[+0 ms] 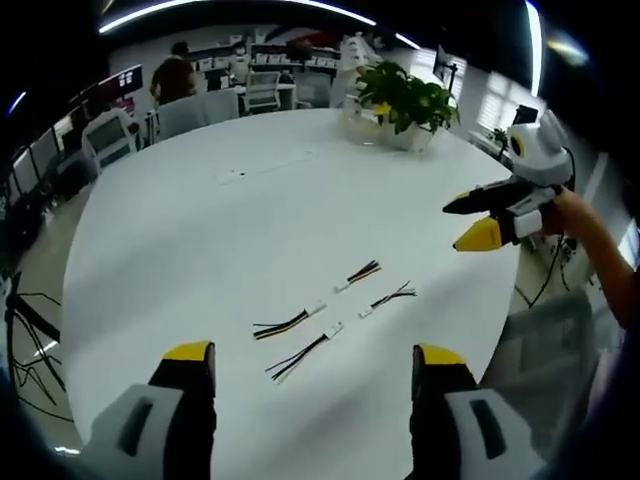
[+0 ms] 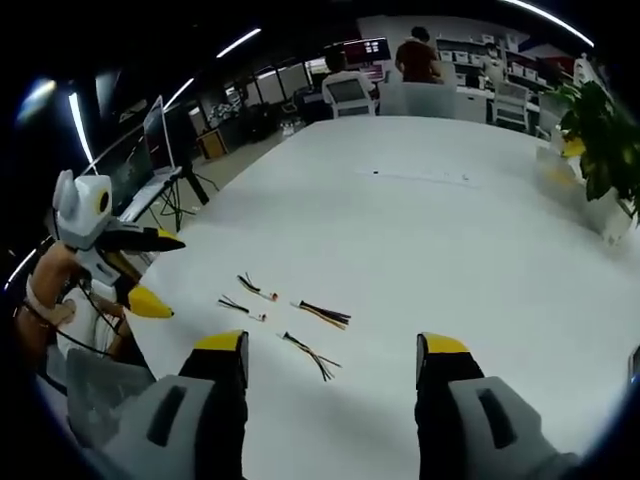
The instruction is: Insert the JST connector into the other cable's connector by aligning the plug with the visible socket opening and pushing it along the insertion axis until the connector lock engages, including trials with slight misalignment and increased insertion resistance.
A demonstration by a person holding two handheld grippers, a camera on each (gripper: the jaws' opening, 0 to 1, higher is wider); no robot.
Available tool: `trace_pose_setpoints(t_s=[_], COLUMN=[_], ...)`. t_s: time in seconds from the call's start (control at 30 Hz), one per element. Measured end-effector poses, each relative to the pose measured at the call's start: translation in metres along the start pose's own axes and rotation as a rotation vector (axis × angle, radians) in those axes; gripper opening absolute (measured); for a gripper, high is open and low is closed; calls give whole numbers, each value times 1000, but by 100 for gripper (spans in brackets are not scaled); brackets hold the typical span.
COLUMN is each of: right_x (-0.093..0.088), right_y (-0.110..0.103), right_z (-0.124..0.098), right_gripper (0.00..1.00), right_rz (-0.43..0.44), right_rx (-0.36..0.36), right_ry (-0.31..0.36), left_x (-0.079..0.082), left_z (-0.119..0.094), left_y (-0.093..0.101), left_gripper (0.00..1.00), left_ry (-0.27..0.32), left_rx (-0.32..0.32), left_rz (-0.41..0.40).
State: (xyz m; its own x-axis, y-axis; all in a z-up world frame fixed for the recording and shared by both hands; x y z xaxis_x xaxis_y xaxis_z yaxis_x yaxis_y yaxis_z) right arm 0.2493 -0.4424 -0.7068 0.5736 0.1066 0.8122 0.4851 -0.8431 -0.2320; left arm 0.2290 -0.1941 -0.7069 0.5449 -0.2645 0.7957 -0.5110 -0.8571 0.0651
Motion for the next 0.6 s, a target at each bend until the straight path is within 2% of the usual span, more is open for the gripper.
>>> trace_pose_setpoints(t_s=[0.27,0.6], right_x=[4,6], right_y=[0,-1], right_z=[6,15], right_gripper=[56,50], right_rz=[2,-24], right_rx=[14,37], right_ry=[14,7], left_x=[-2,-1], left_z=[11,21], left_y=[-2,-4], left_gripper=[73,69], left_ry=[-11,3], left_rx=[-15,-25], left_rz=[5,36])
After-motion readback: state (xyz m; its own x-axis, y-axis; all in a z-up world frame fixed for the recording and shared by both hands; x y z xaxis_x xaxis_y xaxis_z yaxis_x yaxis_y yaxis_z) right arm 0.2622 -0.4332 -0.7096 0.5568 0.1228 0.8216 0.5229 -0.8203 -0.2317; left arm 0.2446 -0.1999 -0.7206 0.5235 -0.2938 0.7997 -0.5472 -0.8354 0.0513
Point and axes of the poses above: the point that each gripper's makers call its tool centre point, and the gripper's own axes: z roughly forward along the fingers, y roughly to its right, x roughly out of its top, the point moved 6 cm from there along -z, roughly backward along the fingers, and after that the axes turned 10 degrees about y, right-handed, at the moved point
